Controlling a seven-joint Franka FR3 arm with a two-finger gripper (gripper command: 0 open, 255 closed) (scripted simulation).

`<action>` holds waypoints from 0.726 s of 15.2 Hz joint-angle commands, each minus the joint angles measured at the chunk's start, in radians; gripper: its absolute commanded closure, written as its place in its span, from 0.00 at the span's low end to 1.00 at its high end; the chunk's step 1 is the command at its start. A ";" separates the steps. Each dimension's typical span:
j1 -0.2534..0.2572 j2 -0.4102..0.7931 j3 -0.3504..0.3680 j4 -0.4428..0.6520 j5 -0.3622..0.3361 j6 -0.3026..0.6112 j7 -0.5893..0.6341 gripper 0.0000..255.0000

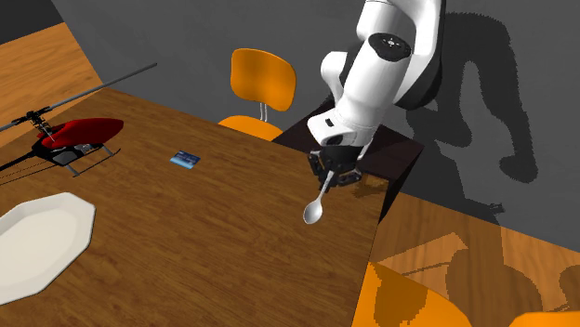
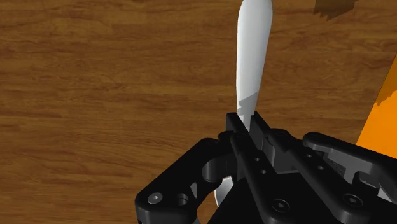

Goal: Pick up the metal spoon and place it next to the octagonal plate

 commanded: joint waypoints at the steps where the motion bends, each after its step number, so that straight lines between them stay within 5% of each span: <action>1: 0.003 -0.016 -0.005 0.015 0.003 -0.032 -0.006 1.00; 11: -0.119 0.081 -0.181 0.072 -0.081 0.029 -0.227 1.00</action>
